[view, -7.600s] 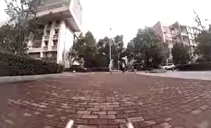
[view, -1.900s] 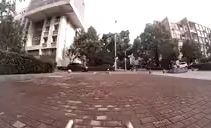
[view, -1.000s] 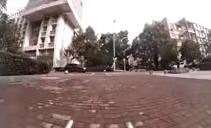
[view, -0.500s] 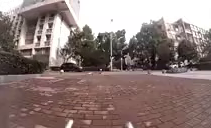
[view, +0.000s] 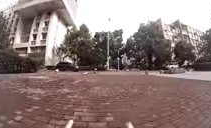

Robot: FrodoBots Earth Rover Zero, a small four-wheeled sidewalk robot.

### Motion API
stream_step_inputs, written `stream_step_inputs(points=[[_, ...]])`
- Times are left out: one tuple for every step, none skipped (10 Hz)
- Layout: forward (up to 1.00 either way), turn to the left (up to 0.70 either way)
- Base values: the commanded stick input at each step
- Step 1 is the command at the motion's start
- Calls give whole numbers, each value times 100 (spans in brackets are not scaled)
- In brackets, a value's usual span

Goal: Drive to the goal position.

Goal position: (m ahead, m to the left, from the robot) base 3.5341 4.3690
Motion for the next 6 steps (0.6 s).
stream_step_inputs(points=[[70, -12], [70, -12], [70, -12], [70, -12], [70, -12], [70, -12]])
